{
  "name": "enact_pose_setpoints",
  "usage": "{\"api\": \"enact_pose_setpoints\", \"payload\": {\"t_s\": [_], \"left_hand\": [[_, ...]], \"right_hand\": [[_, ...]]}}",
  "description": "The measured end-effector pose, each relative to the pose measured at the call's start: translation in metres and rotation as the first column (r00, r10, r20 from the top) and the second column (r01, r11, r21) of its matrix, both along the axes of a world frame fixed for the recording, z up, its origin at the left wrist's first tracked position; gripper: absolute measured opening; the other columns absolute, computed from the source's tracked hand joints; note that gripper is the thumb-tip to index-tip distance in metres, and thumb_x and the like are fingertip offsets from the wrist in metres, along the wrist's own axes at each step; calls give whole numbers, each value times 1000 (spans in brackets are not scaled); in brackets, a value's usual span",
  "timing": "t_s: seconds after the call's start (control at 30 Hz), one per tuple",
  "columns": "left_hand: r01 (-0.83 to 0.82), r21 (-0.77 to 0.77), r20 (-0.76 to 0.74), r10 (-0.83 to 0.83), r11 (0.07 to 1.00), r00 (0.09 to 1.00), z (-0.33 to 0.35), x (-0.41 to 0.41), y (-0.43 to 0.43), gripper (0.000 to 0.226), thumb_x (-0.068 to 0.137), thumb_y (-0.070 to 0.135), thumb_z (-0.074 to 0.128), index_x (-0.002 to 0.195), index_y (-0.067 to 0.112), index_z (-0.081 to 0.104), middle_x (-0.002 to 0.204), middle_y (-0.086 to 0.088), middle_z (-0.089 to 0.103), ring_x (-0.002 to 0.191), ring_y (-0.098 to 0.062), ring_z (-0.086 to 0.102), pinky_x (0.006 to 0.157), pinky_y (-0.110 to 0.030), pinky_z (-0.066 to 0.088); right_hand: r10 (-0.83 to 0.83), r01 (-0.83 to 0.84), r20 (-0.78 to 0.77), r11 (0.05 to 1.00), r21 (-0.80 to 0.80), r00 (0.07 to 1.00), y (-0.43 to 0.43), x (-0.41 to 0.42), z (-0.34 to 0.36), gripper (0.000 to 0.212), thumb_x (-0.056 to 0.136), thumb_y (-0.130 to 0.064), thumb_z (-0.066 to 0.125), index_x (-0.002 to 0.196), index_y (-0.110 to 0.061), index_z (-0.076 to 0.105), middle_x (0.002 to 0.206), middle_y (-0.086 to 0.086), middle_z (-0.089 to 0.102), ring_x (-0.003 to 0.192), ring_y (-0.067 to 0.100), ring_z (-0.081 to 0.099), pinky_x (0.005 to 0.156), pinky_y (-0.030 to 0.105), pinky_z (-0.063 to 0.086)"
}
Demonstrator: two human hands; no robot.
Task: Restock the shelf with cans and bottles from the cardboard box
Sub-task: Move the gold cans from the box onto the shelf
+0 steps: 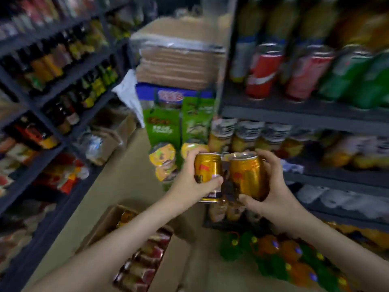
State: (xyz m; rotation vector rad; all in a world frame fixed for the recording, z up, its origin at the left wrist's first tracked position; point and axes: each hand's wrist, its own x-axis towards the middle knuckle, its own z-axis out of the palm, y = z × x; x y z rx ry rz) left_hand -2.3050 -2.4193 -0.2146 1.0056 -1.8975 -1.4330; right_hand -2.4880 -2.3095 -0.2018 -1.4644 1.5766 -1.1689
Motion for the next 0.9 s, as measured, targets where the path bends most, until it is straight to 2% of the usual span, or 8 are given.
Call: {"api": "enact_pose_setpoints", "payload": {"t_s": [0.17,0.3,0.43,0.57,0.67,0.73,0.8,0.9], "left_hand": [[241,-115,-16,-244,964,970,51,-132,100,58,71,32,74,112,46,36,104,9,51,80,4,57,74,-21,52],[361,-192,-56,-378,912,924,93,-243,174,58,79,26,77,116,44,37,107,7,51,83,-9,61,73,-25,54],[414,-313,-70,-456,855,887,146,-333,234,74,76,31,79,125,48,26,116,17,44,96,-8,60,82,-29,55],[327,-484,-94,-420,811,903,195,-402,264,97,72,36,81,134,51,8,128,12,36,107,-9,55,89,-25,49],[257,-562,-120,-385,786,915,232,-449,266,92,74,42,78,139,46,13,131,3,43,102,-12,57,82,-21,48],[211,-617,-132,-364,758,922,253,-478,264,82,76,46,74,137,42,18,124,2,47,95,-10,57,73,-18,47],[149,-655,-175,-341,741,924,272,-505,260,72,77,47,72,129,39,21,115,4,50,88,-8,57,63,-14,44],[45,-695,-246,-296,717,923,295,-543,245,63,78,45,71,116,37,21,100,11,50,76,-3,57,52,-8,43]], "right_hand": [[-170,170,6,981,-98,985,137,-115,53,86,70,-24,76,131,-44,20,129,-4,40,104,-1,57,75,15,52],[-324,319,-17,938,-137,946,238,-204,86,89,74,-6,76,131,-46,21,126,-3,42,97,-4,59,70,14,52],[-463,453,1,866,-213,886,302,-271,118,102,73,-13,78,140,-52,12,139,-5,35,108,3,57,75,17,54],[-542,539,70,798,-269,837,338,-326,157,107,66,-25,79,137,-62,9,129,-33,35,105,-11,54,72,12,52],[-566,570,107,768,-293,818,347,-377,187,101,62,-25,81,133,-61,18,124,-25,46,100,-3,59,70,16,53],[-565,557,88,755,-346,820,343,-411,208,102,58,-30,83,135,-57,21,126,-17,51,103,2,61,82,23,54],[-556,538,74,748,-389,828,336,-442,229,107,55,-33,83,137,-57,19,124,-17,51,106,6,61,90,32,53],[-520,484,57,742,-464,852,316,-491,258,106,59,-24,81,138,-52,16,122,-18,49,104,6,62,88,31,54]]}}
